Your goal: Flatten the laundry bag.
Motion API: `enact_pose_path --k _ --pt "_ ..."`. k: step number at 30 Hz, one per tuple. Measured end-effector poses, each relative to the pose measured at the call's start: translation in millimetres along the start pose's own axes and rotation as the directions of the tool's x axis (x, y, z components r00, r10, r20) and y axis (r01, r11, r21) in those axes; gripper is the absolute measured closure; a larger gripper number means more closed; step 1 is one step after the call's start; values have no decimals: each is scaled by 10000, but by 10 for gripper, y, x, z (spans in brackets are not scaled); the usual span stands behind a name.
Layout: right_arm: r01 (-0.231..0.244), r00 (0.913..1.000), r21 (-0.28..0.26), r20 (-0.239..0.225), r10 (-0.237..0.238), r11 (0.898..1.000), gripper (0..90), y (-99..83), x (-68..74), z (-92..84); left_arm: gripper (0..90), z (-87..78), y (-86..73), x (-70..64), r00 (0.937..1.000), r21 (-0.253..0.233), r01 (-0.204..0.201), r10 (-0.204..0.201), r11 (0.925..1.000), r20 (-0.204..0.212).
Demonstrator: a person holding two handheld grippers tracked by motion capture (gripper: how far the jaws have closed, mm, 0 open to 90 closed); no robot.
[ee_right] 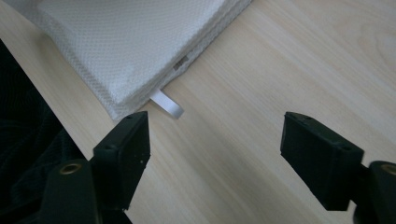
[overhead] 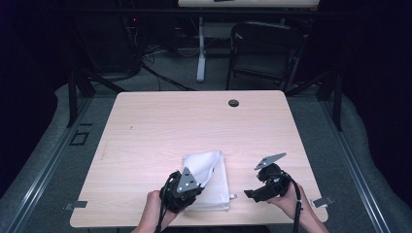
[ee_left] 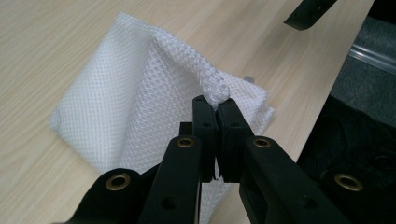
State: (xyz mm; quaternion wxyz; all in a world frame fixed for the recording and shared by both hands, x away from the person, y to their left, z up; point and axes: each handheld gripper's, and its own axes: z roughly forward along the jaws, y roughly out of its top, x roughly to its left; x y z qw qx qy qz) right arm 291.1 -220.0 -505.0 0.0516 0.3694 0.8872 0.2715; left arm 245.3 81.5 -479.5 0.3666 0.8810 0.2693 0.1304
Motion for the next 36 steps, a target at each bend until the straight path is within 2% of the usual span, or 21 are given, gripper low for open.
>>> enact_pose_path --k 1,5,7,9,10,12,13,15,18,24,25,26,27,28,30,31,33,35,36 --pt "105 9999 -153 79 -103 9998 289 31 16 0 882 -48 -16 41 9999 -65 97 -97 9999 -73" --pt "169 9997 -150 179 -166 9997 352 93 40 31 883 -124 -43 104 9995 -103 279 -280 9996 -127" --pt "320 9992 -4 231 -320 9995 464 152 49 70 883 -185 -84 162 9982 -205 569 -573 9982 -179" --pt "341 9990 -25 300 -340 9994 486 169 54 83 883 -200 -100 180 9978 -236 640 -644 9977 -176" --pt "442 9989 -27 184 -442 9990 566 208 68 115 883 -219 -119 199 9969 -327 741 -750 9967 -253" --pt "591 9981 31 154 -591 9982 633 243 81 144 882 -240 -145 224 9962 -264 821 -828 9963 -265" --pt "627 9979 -40 134 -626 9980 700 259 90 163 882 -256 -179 246 9946 -357 967 -979 9947 -333" --pt "731 9973 -210 11 -731 9971 795 296 94 218 882 -270 -192 264 9948 -277 966 -974 9949 -301" --pt "821 9966 -214 66 -819 9964 899 374 76 318 883 -313 -239 310 9924 -348 1180 -1191 9924 -324" --pt "735 9973 138 45 -736 9972 900 550 36 554 882 -329 -279 335 9916 -307 1242 -1252 9918 -333" --pt "532 9986 -40 -5 -532 9986 900 562 47 613 882 -334 -286 340 9911 -329 1289 -1298 9911 -288" --pt "532 9986 -40 -5 -532 9986 900 562 47 613 882 -339 -293 345 9906 -322 1330 -1339 9906 -278" --pt "770 9970 312 -56 -769 9965 900 614 46 676 882 -345 -309 355 9898 -366 1379 -1391 9898 -321" --pt "838 9963 326 -207 -832 9959 900 633 46 711 882 -345 -309 355 9898 -366 1379 -1391 9898 -321" --pt "716 9973 162 -188 -713 9973 900 651 82 788 882 -358 -332 369 9888 -369 1419 -1434 9892 -426" --pt "950 9953 390 -208 -943 9947 900 671 71 804 882 -362 -341 370 9878 -420 1437 -1459 9887 -538" --pt "638 9972 85 -394 -634 9979 900 670 72 867 883 -378 -359 385 9867 -386 1514 -1534 9877 -545" --pt "748 9970 209 -235 -743 9970 900 678 52 865 883 -384 -367 392 9860 -444 1535 -1560 9871 -584" --pt "723 9973 46 -127 -723 9974 900 682 38 837 883 -401 -388 411 9843 -481 1618 -1647 9857 -633"
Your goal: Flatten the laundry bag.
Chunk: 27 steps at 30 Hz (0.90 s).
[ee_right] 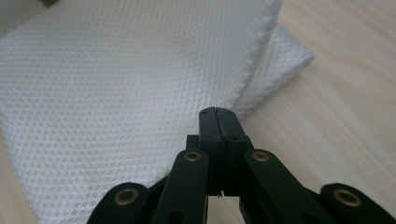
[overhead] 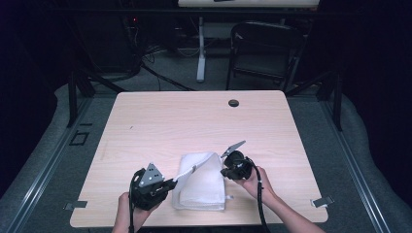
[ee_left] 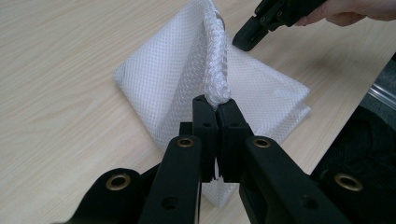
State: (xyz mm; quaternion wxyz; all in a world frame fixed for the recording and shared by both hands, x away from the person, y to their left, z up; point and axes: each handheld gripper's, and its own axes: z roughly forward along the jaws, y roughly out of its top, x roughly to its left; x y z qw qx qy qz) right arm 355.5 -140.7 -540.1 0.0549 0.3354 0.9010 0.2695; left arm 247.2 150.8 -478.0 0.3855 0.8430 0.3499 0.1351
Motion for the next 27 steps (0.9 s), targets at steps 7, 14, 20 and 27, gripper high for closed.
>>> enact_pose_path --k 7,14,20,27 --pt "-91 9996 -512 265 105 9986 900 42 -77 -60 882 -72 -73 76 9994 4 273 -272 9996 -205" --pt "-460 9989 -422 -118 456 9980 900 125 -61 106 882 -116 -140 162 9978 146 508 -501 9986 -443" --pt "-484 9976 45 -484 485 9988 900 100 -92 215 883 -137 -169 204 9964 108 621 -614 9980 -588" --pt "-447 9986 -424 -305 435 9981 900 123 -118 153 883 -164 -187 259 9946 161 762 -749 9970 -714"
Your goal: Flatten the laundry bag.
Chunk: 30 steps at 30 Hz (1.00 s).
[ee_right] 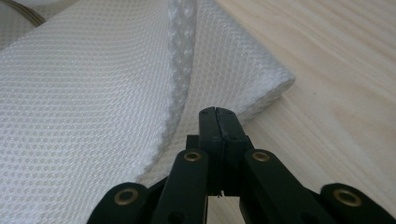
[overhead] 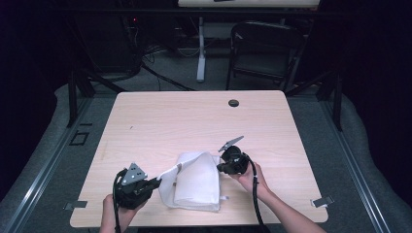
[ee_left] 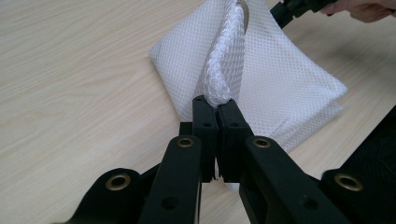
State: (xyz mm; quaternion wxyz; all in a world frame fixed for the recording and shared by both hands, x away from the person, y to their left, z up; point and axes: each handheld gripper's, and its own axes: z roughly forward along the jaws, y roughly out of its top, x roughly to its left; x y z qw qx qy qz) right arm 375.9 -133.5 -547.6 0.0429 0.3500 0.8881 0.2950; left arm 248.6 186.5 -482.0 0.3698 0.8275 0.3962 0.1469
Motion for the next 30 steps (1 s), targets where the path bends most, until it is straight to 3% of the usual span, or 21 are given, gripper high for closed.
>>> enact_pose_path --k 4,6,8,11,20,30 --pt "22 10000 -153 -61 -22 9999 900 29 -6 17 883 1 -8 20 9999 -4 79 -79 10000 -104" --pt "-1 9998 -15 -197 0 10000 900 42 12 60 882 -3 -17 43 9998 95 95 -93 9999 -171" --pt "170 9995 454 -286 -157 9988 900 29 10 145 882 -11 -46 88 9991 132 276 -271 9995 -311" --pt "-74 9990 334 -445 89 9994 900 18 6 161 882 -25 -64 135 9985 130 389 -384 9992 -378" --pt "-81 9997 479 -238 93 9988 900 11 24 148 883 -42 -113 264 9959 199 719 -706 9972 -564" --pt "-141 9999 727 -74 147 9973 900 -20 -33 94 883 -24 -135 268 9965 468 452 -417 9979 -722"
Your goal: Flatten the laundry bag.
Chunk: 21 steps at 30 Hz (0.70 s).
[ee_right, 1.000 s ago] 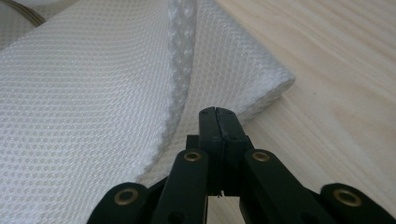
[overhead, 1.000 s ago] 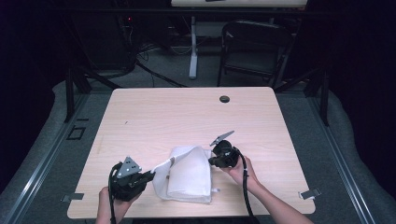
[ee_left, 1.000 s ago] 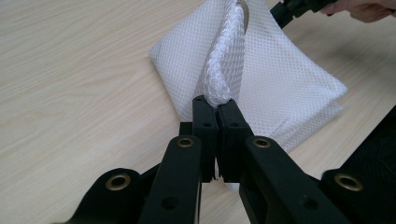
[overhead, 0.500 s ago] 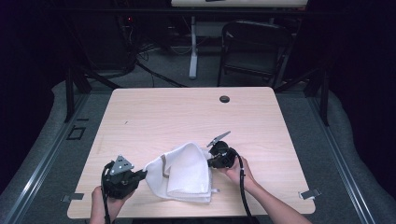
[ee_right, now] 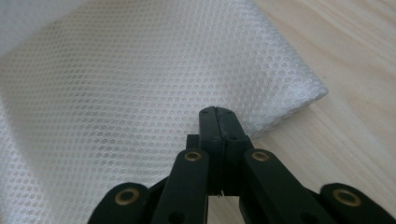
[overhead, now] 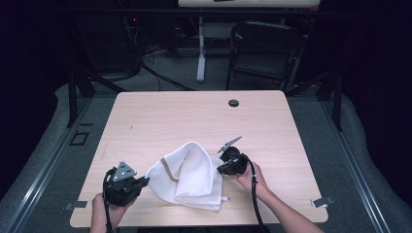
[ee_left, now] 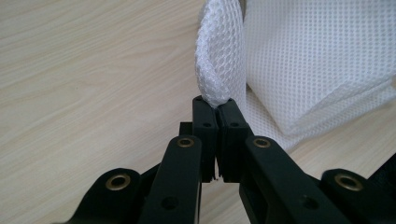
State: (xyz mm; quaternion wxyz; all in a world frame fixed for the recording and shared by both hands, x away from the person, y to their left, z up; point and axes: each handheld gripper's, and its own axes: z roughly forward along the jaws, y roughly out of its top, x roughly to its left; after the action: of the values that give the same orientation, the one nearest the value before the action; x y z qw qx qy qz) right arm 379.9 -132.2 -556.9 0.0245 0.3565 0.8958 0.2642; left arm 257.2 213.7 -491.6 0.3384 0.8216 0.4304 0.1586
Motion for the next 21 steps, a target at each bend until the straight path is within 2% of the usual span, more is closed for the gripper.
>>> enact_pose_path --k 1,2,6,7,9,10,11,13,14,15,18,21 --pt "-199 9998 -239 19 199 9995 900 -13 7 12 883 6 -2 4 10000 2 29 -29 10000 19" --pt "25 10000 -16 89 -25 10000 900 -13 -15 -10 883 12 -4 7 9999 10 95 -95 10000 30" --pt "30 9998 115 183 -32 9999 900 -39 -54 -44 883 29 -11 12 10000 151 52 -53 9999 63" --pt "-6 9996 91 270 3 10000 900 -50 -65 -52 883 44 -15 4 9997 163 99 -102 9998 199" --pt "-45 9995 149 308 40 9999 900 -71 -98 -75 883 63 -14 -21 9998 258 9 -15 9997 206" --pt "-180 9993 -12 331 181 9998 900 -87 -104 -72 883 71 -15 -28 9996 292 -16 8 9996 270" --pt "-61 9993 205 363 54 9998 900 -90 -131 -96 883 77 -13 -38 9994 387 -46 33 9992 338" --pt "-129 9990 236 430 119 9996 900 -107 -157 -115 883 102 -17 -62 9994 368 -102 90 9993 325" --pt "-95 9988 289 486 81 9995 900 -112 -172 -125 883 105 -13 -65 9990 510 -161 139 9986 436" --pt "-251 9983 119 538 244 9996 900 -123 -171 -121 883 105 -13 -65 9990 510 -161 139 9986 436" --pt "-136 9975 357 700 111 9993 900 -133 -202 -150 882 137 -17 -89 9985 695 -276 243 9972 483" --pt "-229 9972 379 716 201 9990 900 -144 -225 -165 882 211 -30 -121 9981 1000 -359 307 9943 538"
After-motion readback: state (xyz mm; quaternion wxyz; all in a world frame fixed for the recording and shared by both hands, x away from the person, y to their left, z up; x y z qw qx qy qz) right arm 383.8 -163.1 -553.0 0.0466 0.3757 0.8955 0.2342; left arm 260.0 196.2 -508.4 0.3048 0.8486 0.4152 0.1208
